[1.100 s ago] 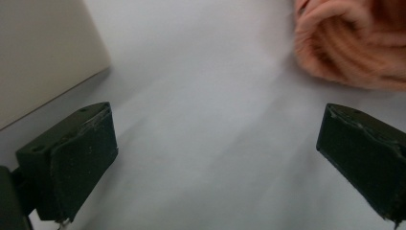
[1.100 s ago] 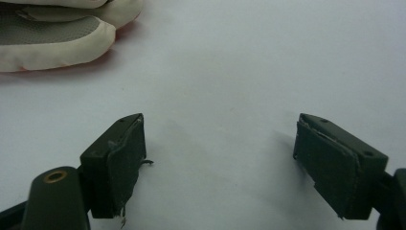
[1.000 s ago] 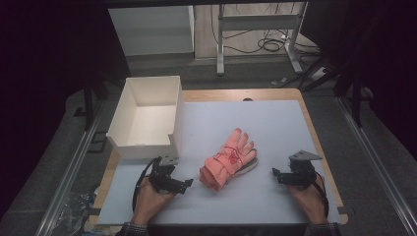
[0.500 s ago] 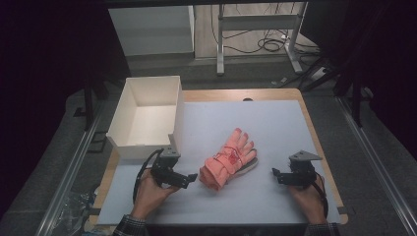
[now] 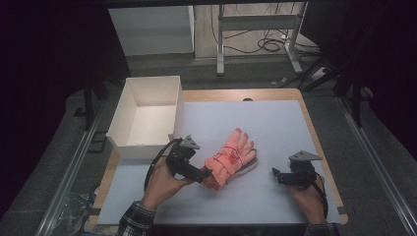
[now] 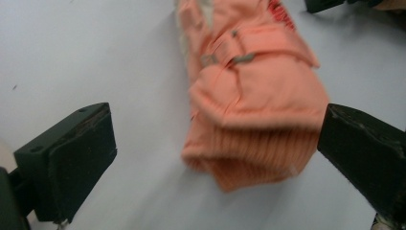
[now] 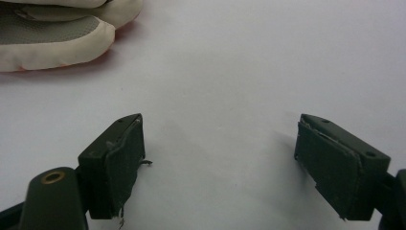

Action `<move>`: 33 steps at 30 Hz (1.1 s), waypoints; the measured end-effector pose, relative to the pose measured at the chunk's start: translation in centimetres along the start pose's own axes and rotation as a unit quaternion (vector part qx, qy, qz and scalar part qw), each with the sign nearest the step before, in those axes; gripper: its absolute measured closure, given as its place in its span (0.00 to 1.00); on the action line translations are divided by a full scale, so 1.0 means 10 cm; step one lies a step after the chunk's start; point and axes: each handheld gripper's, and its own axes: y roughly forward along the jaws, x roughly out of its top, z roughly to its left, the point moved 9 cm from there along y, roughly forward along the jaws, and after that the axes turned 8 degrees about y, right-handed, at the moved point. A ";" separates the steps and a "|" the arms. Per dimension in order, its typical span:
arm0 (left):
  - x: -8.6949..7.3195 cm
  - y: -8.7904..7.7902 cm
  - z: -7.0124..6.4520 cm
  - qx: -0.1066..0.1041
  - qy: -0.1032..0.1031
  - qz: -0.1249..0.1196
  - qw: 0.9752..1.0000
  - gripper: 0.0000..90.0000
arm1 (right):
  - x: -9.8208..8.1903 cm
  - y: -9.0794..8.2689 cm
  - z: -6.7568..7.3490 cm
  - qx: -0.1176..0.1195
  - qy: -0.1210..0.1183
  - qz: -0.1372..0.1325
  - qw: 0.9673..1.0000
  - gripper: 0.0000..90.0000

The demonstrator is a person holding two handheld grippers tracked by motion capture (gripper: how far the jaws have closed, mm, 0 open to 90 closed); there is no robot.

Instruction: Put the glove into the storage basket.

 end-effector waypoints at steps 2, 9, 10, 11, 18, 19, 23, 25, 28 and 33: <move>0.08 0.03 -0.04 -0.006 0.007 0.001 1.000 0.00 | 0.00 0.00 0.00 0.000 0.000 0.000 1.000 0.20; 0.33 0.25 -0.18 -0.013 0.029 0.018 0.999 0.00 | 0.00 0.00 0.00 0.000 0.000 0.000 1.000 0.20; 0.35 0.31 -0.20 -0.012 0.034 0.025 0.999 0.00 | 0.00 0.00 0.00 0.000 0.001 0.000 1.000 0.20; 0.36 0.36 -0.21 -0.011 0.037 0.030 0.999 0.00 | 0.00 0.00 0.00 0.000 0.001 0.000 1.000 0.20; 0.40 0.62 -0.20 -0.003 0.034 0.049 0.998 0.00 | 0.00 0.00 0.00 0.000 0.001 0.000 1.000 0.20; 0.40 0.66 -0.21 -0.006 0.031 0.053 0.998 0.00 | 0.00 0.00 0.00 0.000 0.000 0.000 1.000 0.20; 0.35 0.79 -0.21 -0.003 0.032 0.077 0.996 0.00 | 0.00 0.00 0.00 0.000 0.000 0.000 1.000 0.20; 0.33 0.84 -0.20 -0.004 0.032 0.083 0.996 0.00 | 0.00 0.00 0.00 0.000 0.000 0.000 1.000 0.20; 0.27 0.90 -0.19 -0.003 0.025 0.094 0.995 0.00 | 0.00 0.00 0.00 0.000 0.000 0.000 1.000 0.20; 0.20 0.97 -0.17 -0.005 0.026 0.106 0.994 0.00 | 0.00 0.00 0.00 0.000 0.000 0.000 1.000 0.20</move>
